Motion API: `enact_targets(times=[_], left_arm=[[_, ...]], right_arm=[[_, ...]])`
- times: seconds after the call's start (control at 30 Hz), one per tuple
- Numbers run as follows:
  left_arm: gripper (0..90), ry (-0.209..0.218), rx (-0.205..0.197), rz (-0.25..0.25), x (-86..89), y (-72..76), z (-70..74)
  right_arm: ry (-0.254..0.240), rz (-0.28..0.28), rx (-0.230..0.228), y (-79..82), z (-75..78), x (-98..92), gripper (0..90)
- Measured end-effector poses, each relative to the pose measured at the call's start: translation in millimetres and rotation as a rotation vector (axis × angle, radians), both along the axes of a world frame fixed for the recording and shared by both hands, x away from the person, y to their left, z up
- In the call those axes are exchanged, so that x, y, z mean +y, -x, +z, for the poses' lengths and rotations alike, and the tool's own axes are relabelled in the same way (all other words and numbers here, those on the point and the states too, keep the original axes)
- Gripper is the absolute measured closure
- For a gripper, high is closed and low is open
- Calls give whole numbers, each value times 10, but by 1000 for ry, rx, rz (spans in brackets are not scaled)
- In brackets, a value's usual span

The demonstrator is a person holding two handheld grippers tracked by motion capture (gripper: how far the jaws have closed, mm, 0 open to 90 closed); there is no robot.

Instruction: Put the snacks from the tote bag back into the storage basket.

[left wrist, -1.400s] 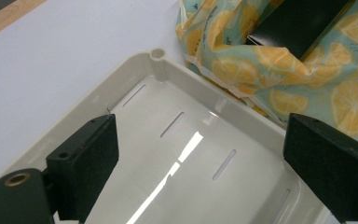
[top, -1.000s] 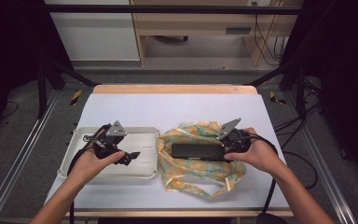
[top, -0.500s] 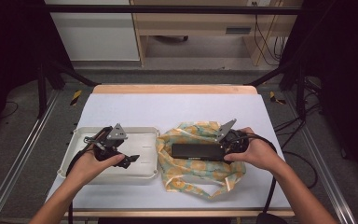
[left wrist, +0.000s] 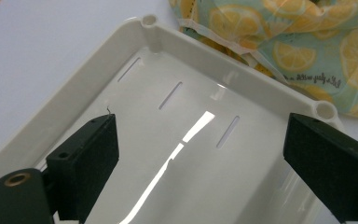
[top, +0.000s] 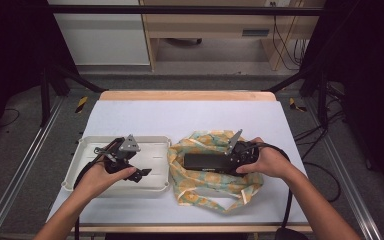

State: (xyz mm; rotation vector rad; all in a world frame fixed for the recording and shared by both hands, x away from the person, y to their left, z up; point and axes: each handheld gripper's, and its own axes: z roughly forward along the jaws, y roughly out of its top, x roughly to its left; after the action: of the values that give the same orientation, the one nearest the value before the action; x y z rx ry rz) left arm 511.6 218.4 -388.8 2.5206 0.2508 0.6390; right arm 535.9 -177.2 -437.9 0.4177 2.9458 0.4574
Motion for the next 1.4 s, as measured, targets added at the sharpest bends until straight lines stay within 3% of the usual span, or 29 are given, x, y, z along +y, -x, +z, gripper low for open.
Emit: enact_targets(times=[0.23, 0.53, 0.73, 0.97, 1.07, 1.4], left_arm=[[107, -10, 6, 5, -1, 31, -30], [107, -16, 5, -6, -27, 35, 0], [107, -11, 7, 0, -28, 37, -8], [108, -16, 8, -5, -34, 47, -3], [110, -23, 9, -2, -23, 43, 3], [112, -38, 23, 1, -47, 43, 59]], right_arm=[[1, 22, -6, 34, 40, -17, 379], [23, 28, -5, 21, 32, 34, 363], [-5, 11, 0, 13, 63, 53, 345], [16, 53, 3, 14, 89, 49, 399], [17, 66, -12, 41, 114, 24, 410], [-79, 74, -102, 167, 309, -94, 431]])
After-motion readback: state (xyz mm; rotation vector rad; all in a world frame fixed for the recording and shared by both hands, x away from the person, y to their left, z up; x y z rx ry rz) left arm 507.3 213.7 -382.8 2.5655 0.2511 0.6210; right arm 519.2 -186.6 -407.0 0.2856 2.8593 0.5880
